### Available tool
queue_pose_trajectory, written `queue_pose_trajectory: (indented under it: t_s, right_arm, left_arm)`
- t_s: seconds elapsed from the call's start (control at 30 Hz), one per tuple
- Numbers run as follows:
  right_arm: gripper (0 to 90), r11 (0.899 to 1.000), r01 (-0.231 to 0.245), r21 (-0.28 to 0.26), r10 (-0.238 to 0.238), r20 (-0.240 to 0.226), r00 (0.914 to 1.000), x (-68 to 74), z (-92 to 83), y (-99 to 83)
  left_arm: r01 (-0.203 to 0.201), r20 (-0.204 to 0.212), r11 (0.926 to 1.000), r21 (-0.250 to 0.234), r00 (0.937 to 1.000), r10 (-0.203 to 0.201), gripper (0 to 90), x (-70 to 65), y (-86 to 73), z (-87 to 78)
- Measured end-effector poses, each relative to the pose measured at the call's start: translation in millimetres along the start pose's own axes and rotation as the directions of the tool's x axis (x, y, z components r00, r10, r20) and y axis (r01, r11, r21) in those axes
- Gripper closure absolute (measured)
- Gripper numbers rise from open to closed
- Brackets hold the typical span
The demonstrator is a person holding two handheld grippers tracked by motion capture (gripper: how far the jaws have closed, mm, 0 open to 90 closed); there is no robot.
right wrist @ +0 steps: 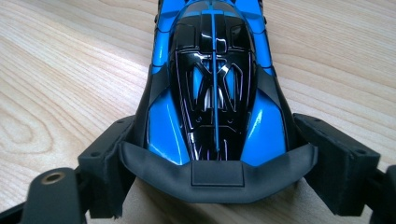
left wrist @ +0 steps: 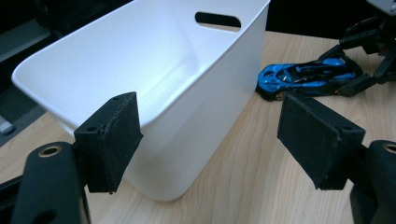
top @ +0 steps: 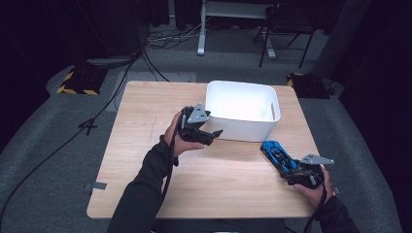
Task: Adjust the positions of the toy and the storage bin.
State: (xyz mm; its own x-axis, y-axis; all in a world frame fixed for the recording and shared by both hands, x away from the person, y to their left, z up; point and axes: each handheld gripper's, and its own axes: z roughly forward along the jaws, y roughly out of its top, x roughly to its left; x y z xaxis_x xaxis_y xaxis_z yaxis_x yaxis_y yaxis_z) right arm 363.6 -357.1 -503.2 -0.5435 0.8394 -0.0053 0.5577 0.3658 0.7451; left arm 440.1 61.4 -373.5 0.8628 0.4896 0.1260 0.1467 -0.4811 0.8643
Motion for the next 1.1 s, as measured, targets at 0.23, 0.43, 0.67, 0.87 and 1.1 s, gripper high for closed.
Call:
queue_pose_trajectory:
  t_s: [0.23,0.43,0.67,0.87,1.1]
  right_arm:
    - [19.1,1.0,0.004,-0.002,-0.004,-0.006,1.0,-0.3,0.3,0.2]
    - [19.3,1.0,0.004,-0.003,-0.004,-0.009,1.0,-0.3,0.3,0.2]
    - [19.8,1.0,0.011,-0.001,-0.011,-0.014,0.9998,-0.7,-0.2,0.0]
    - [20.5,1.0,0.012,0.0,-0.012,-0.015,0.9998,-0.7,-0.6,-0.1]
    - [20.5,1.0,0.013,0.001,-0.013,-0.015,0.9998,-1.0,-0.7,-0.2]
  left_arm:
    - [0.004,0.083,0.9997,0.024,0.9965,-0.006,23.9,3.0,16.0,23.6]
    - [0.009,0.114,0.9983,0.057,0.9934,-0.016,27.2,4.7,28.5,45.5]
    - [-0.002,0.106,0.9951,0.099,0.9944,-0.009,36.1,-0.3,38.1,70.2]
    - [0.004,0.09,0.9899,0.142,0.9958,-0.017,56.2,-3.4,36.8,87.0]
    - [-0.034,0.134,0.9894,0.141,0.9909,0.015,69.2,2.4,36.4,85.3]
